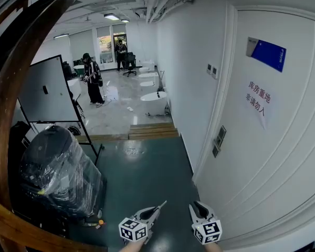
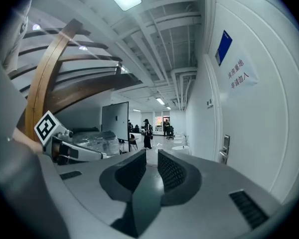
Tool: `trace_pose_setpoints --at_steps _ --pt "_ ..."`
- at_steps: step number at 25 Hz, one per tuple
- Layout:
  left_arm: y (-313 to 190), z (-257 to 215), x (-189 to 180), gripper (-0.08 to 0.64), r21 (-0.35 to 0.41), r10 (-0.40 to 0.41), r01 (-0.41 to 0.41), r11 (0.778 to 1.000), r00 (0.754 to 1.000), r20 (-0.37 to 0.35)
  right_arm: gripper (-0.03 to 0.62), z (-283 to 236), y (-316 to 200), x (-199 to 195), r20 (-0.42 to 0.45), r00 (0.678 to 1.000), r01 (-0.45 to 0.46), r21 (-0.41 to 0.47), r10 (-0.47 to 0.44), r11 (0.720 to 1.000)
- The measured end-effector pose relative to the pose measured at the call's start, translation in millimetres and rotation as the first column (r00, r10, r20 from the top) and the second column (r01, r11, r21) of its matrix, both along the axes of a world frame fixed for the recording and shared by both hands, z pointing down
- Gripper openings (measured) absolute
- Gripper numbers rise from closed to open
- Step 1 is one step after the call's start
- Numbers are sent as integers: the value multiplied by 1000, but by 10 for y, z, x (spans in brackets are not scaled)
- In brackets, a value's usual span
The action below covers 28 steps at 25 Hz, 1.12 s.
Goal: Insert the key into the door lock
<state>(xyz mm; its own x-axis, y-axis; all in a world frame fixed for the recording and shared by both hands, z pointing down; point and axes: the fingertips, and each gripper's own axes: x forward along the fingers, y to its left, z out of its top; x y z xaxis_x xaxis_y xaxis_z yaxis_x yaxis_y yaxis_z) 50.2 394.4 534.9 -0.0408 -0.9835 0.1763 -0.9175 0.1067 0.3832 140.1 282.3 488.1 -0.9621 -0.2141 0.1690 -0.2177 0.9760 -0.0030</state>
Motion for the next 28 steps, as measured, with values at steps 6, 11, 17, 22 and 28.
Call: trace_pose_setpoints --at_steps 6,11,17,22,28 --pt "-4 39 18 32 3 -2 2 1000 1000 -25 92 -9 56 14 23 999 28 -33 -27 999" --pt "-50 54 71 32 1 1 -1 1000 999 -32 93 48 9 113 9 1000 10 -24 -10 1000" --pt "-149 87 176 32 7 0 1 1000 998 -64 92 63 -95 275 7 1000 2 -23 -2 1000" --pt "-257 91 311 32 14 -1 2 1000 998 -57 92 32 -195 404 5 1000 6 -14 -6 1000" --pt "-359 83 451 32 53 -1 5 999 997 -74 92 20 -305 506 16 999 30 -17 -29 999"
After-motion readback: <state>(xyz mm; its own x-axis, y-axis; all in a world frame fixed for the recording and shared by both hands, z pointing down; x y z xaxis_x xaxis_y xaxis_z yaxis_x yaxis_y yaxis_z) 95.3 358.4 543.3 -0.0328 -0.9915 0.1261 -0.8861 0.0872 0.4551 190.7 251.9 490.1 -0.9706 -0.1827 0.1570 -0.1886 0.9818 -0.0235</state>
